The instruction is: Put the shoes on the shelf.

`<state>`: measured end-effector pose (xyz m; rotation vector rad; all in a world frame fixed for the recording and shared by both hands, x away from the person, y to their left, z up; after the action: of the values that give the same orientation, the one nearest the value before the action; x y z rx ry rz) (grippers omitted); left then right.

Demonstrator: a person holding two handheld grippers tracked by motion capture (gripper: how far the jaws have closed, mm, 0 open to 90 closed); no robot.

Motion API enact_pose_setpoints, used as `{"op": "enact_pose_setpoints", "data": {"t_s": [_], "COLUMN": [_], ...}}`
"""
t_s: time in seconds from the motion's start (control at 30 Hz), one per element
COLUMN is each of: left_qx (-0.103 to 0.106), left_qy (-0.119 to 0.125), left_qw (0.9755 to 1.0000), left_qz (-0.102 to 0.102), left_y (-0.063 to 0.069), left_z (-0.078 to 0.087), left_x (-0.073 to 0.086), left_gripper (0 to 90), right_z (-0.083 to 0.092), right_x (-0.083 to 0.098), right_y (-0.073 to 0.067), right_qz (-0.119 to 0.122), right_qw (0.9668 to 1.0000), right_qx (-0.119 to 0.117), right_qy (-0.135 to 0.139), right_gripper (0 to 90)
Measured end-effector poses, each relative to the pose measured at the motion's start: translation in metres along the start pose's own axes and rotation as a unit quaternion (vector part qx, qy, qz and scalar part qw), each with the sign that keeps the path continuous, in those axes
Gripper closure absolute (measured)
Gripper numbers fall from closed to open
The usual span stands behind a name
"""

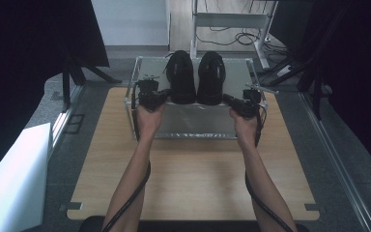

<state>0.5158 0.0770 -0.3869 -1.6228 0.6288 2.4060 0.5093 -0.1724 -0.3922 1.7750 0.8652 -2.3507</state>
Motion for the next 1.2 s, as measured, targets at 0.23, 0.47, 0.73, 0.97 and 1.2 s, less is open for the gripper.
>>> {"op": "enact_pose_setpoints", "data": {"t_s": [0.23, 0.47, 0.73, 0.97, 1.2], "left_qx": [0.002, 0.008, 0.020, 0.023, 0.045], "left_qy": [-0.020, -0.022, -0.015, 0.010, 0.033], "left_qw": [0.9994, 0.9992, 0.9993, 0.9991, 0.9975], "left_qz": [-0.029, -0.033, -0.028, -0.034, -0.044], "left_y": [0.002, 0.002, 0.001, 0.004, 0.016], "left_z": [-0.004, -0.002, 0.004, 0.023, 0.044], "left_x": [-0.003, -0.002, -0.002, 0.002, 0.009], "left_gripper": [90.0, 90.0, 83.3, 55.4, 37.9], "right_z": [-0.008, -0.012, -0.004, 0.016, 0.035], "right_x": [-0.002, -0.004, -0.002, -0.004, -0.003], "right_y": [0.004, 0.003, 0.005, 0.007, 0.005], "right_qz": [-0.006, -0.002, -0.013, -0.007, 0.020], "right_qw": [0.9999, 0.9997, 0.9998, 0.9989, 0.9970], "right_qx": [0.009, 0.021, 0.005, -0.039, -0.066], "right_qy": [-0.005, -0.013, 0.014, 0.024, 0.034], "right_gripper": [90.0, 90.0, 81.8, 60.0, 49.4]}}
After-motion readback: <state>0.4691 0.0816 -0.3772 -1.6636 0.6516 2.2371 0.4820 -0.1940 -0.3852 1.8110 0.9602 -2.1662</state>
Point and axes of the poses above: each handheld gripper's, and its own axes: z roughly backward along the jaws, x roughly out of its underside, y roughly to its right, the point moved 7 cm from there along -z, roughly forward along the jaws, and after that the axes turned 13 degrees about y, right-handed, at the moved point
